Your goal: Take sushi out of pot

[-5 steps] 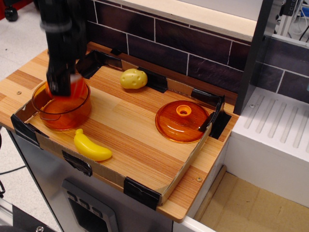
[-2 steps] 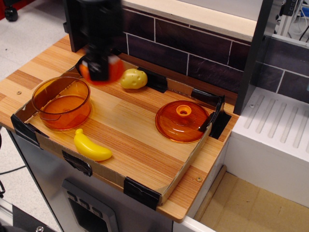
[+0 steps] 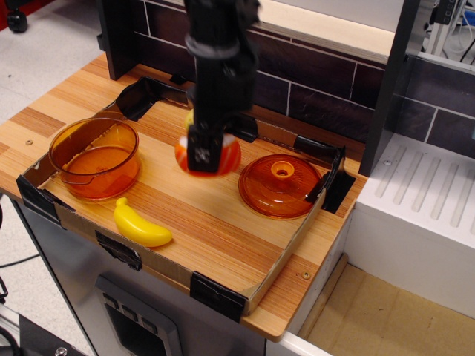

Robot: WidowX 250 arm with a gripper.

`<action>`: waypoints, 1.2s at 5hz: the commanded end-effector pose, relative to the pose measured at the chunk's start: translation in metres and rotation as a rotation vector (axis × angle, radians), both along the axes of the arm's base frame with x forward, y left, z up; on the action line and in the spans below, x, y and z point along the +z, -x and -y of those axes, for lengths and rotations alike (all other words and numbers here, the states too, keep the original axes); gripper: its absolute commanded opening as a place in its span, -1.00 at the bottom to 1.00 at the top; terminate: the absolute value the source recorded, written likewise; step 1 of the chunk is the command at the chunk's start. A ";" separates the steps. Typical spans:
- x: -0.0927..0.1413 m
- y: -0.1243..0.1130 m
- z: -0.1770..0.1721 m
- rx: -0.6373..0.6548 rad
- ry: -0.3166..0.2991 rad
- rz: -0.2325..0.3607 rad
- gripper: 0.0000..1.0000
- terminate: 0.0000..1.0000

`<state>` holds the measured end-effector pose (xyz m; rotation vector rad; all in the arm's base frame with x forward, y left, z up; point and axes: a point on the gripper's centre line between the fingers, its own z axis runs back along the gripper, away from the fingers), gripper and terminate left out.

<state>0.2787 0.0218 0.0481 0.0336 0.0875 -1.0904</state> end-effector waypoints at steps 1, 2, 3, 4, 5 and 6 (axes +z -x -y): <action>-0.023 -0.028 -0.014 0.032 -0.054 0.047 -1.00 -1.00; -0.031 -0.029 -0.020 0.041 -0.066 0.046 -1.00 -1.00; -0.033 -0.027 -0.022 0.053 -0.070 0.045 1.00 -1.00; -0.025 -0.027 -0.023 0.053 -0.047 0.042 1.00 -1.00; -0.004 -0.027 -0.022 0.069 -0.016 0.087 1.00 -1.00; 0.027 -0.028 -0.022 0.093 0.028 0.140 1.00 -1.00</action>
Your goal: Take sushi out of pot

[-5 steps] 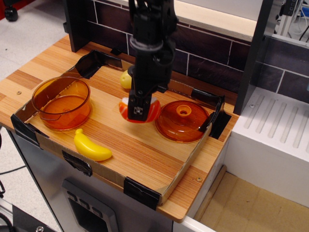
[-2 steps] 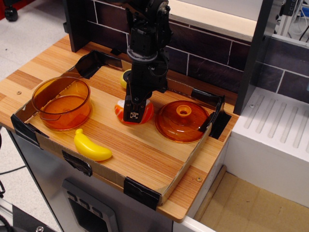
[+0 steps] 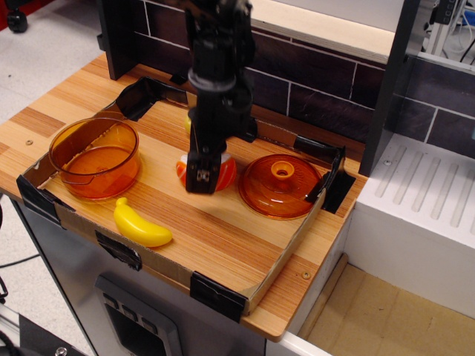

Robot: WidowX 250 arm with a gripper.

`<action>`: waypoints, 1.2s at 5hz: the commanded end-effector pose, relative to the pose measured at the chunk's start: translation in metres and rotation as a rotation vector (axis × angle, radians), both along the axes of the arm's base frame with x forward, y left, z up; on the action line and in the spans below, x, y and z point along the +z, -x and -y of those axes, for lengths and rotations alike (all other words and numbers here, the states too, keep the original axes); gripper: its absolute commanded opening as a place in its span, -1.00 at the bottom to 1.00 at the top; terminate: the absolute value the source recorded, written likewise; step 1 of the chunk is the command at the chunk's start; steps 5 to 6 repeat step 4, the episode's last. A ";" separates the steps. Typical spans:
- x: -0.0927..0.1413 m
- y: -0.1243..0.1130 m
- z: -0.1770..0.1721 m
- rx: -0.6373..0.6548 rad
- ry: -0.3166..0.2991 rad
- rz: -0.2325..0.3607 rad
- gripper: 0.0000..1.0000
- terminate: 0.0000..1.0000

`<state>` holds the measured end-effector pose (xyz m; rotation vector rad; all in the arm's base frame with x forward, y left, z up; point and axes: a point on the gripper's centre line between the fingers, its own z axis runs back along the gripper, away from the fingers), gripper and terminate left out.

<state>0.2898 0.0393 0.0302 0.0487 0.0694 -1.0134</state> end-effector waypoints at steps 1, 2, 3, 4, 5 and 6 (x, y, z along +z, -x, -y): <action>0.069 -0.014 -0.007 0.042 0.068 0.160 1.00 -1.00; 0.100 -0.009 -0.011 0.076 0.090 0.229 1.00 -1.00; 0.121 -0.013 -0.026 0.149 0.144 0.204 1.00 -1.00; 0.121 -0.013 -0.026 0.149 0.144 0.204 1.00 1.00; 0.121 -0.013 -0.026 0.149 0.144 0.204 1.00 1.00; 0.121 -0.013 -0.026 0.149 0.144 0.204 1.00 1.00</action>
